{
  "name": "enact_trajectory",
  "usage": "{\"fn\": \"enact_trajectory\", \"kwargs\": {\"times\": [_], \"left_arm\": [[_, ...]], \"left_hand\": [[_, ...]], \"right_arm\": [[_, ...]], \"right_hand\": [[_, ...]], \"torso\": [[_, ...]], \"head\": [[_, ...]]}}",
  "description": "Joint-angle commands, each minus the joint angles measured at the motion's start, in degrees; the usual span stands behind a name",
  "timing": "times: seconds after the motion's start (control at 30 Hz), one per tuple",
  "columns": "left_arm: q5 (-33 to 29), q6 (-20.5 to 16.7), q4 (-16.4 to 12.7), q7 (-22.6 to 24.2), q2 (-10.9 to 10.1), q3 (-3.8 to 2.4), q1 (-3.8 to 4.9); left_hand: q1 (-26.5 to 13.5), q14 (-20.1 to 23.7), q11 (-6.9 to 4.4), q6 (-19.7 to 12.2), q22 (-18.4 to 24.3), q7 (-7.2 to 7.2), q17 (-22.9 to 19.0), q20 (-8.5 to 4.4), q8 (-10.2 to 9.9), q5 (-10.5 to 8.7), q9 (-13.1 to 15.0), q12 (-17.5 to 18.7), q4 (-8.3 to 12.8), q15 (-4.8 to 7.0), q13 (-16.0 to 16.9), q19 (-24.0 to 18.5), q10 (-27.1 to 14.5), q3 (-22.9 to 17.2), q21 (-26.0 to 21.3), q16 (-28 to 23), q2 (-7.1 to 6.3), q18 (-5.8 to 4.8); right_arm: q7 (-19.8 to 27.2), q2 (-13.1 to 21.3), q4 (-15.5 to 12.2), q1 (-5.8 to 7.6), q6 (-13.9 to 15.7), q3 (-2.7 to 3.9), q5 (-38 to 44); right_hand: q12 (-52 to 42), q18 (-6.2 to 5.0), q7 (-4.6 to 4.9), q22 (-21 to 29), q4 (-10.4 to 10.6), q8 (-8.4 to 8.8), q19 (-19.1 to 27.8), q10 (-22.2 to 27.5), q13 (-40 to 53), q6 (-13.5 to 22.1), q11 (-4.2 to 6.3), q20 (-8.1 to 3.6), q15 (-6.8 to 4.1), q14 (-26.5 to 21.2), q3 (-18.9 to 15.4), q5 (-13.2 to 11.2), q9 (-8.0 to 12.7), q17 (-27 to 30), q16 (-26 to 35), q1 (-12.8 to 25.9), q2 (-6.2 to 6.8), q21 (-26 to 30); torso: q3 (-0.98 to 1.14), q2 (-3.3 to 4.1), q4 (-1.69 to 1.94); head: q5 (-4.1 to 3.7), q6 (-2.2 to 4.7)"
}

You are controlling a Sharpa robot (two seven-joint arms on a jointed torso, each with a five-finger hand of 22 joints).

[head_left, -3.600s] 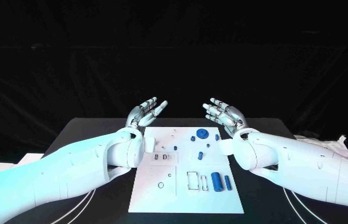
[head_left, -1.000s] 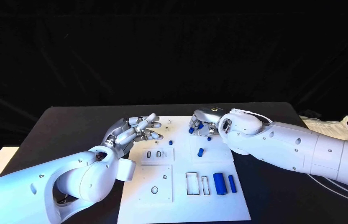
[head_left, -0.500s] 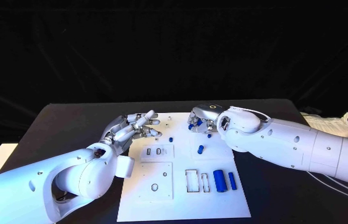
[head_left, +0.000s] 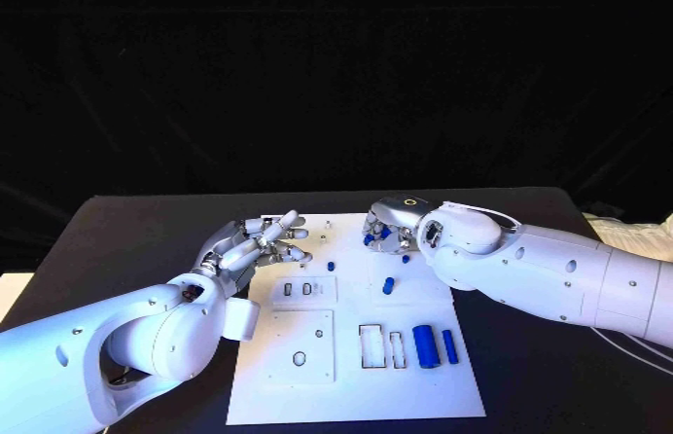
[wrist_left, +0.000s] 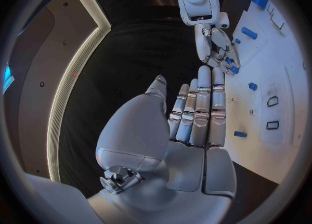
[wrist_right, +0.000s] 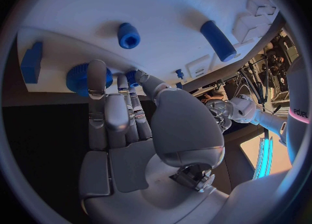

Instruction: Assemble the parts on the task board

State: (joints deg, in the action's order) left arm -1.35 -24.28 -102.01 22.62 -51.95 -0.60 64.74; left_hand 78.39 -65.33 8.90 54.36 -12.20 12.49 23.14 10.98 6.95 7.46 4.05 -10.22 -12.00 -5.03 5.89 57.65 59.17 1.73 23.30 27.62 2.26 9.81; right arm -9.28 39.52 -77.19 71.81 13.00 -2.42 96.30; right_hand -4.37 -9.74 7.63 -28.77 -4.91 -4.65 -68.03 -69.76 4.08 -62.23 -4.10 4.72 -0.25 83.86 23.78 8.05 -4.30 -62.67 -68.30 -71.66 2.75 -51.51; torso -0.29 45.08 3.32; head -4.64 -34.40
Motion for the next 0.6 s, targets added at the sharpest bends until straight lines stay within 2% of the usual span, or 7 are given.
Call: {"fn": "enact_trajectory", "kwargs": {"times": [0.03,0.2,0.33,0.47,0.53,0.6], "left_arm": [[-0.1,0.6,0.0,0.0,0.1,-0.06,0.08],[-0.3,0.5,0.0,-0.1,0.1,-0.06,0.09],[-0.5,0.5,0.1,-0.1,0.1,-0.06,0.09],[-0.5,0.5,0.3,-0.1,0.0,-0.05,0.09],[-0.5,0.5,0.5,-0.1,0.0,-0.05,0.09],[-0.6,0.6,0.6,0.0,-0.1,-0.05,0.09]], "left_hand": [[-0.1,0.5,0.03,0.0,-0.1,0.2,0.1,0.11,-0.2,0.15,-0.1,-0.2,0.0,-0.04,0.1,0.0,-0.3,0.3,0.3,0.4,0.53,0.4],[-0.1,0.7,0.09,-0.2,-0.1,0.27,0.3,0.15,-0.3,0.15,-0.1,-0.2,0.0,-0.1,0.1,-0.1,-0.4,0.3,0.3,0.6,0.73,0.38],[0.0,1.1,0.17,-0.4,-0.2,0.35,0.5,0.19,-0.4,0.14,-0.1,-0.2,0.0,-0.17,0.1,-0.3,-0.7,0.3,0.3,0.9,0.89,0.36],[0.0,1.3,0.21,-0.5,-0.2,0.39,0.5,0.22,-0.4,0.14,-0.1,-0.2,0.1,-0.21,0.1,-0.3,-0.8,0.3,0.3,1.0,0.97,0.35],[0.0,1.4,0.23,-0.5,-0.2,0.42,0.6,0.23,-0.4,0.14,-0.1,-0.3,0.1,-0.23,0.1,-0.4,-0.9,0.3,0.4,1.1,0.99,0.34],[0.1,1.4,0.24,-0.5,-0.2,0.42,0.6,0.24,-0.4,0.14,-0.1,-0.3,0.1,-0.24,0.1,-0.4,-0.9,0.3,0.4,1.1,0.99,0.34]], "right_arm": [[-0.5,-0.1,0.0,-0.03,-1.3,-0.02,1.2],[0.0,0.0,-0.1,-0.02,-0.1,-0.03,1.3],[0.7,0.3,-0.4,-0.02,4.3,-0.02,0.9],[1.1,0.4,-1.0,-0.02,10.4,0.0,-0.4],[1.0,0.4,-1.2,-0.02,12.1,0.0,-1.1],[0.7,0.2,-1.2,-0.02,12.4,0.01,-1.4]], "right_hand": [[-0.4,-0.28,-0.32,-1.6,0.3,-0.64,-0.7,-1.0,0.1,-1.2,0.38,-0.22,-0.65,2.6,0.6,-0.5,-0.3,-0.9,-0.8,-0.8,-0.32,-1.3],[-0.7,0.05,-0.94,-4.1,0.7,-1.38,-1.3,-2.7,0.2,-2.8,0.98,-0.58,-1.17,2.6,2.1,-1.3,-0.8,-1.6,-1.6,-2.0,-1.36,-3.5],[-0.6,0.36,-0.96,-5.9,1.0,-1.46,-1.8,-3.1,0.2,-3.1,1.08,-0.61,-1.28,2.6,2.6,-1.1,-0.9,-2.3,-2.2,-2.1,-1.45,-4.9],[-0.5,0.46,-0.93,-6.7,1.6,-1.47,-2.0,-3.3,0.2,-3.2,1.14,-0.58,-1.37,2.5,2.6,-1.3,-1.0,-2.2,-2.2,-1.7,-0.94,-5.7],[-0.3,0.44,-0.93,-6.7,2.0,-1.42,-1.9,-3.3,0.2,-3.1,1.11,-0.56,-1.36,2.4,2.6,-1.5,-1.0,-1.9,-2.0,-1.5,-0.7,-5.7],[-0.2,0.4,-0.91,-6.5,2.4,-1.33,-1.7,-3.3,0.1,-3.0,1.06,-0.53,-1.32,2.2,2.6,-1.7,-1.0,-1.6,-1.7,-1.1,-0.44,-5.7]], "torso": [[0.03,0.13,0.05],[0.0,0.07,0.09],[0.01,0.18,0.11],[0.0,0.2,0.11],[-0.01,0.22,0.16],[-0.03,0.23,0.17]], "head": [[-0.05,-0.14],[-0.16,-0.52],[-0.16,-0.38],[-0.03,-0.2],[0.0,-0.08],[0.04,-0.05]]}}
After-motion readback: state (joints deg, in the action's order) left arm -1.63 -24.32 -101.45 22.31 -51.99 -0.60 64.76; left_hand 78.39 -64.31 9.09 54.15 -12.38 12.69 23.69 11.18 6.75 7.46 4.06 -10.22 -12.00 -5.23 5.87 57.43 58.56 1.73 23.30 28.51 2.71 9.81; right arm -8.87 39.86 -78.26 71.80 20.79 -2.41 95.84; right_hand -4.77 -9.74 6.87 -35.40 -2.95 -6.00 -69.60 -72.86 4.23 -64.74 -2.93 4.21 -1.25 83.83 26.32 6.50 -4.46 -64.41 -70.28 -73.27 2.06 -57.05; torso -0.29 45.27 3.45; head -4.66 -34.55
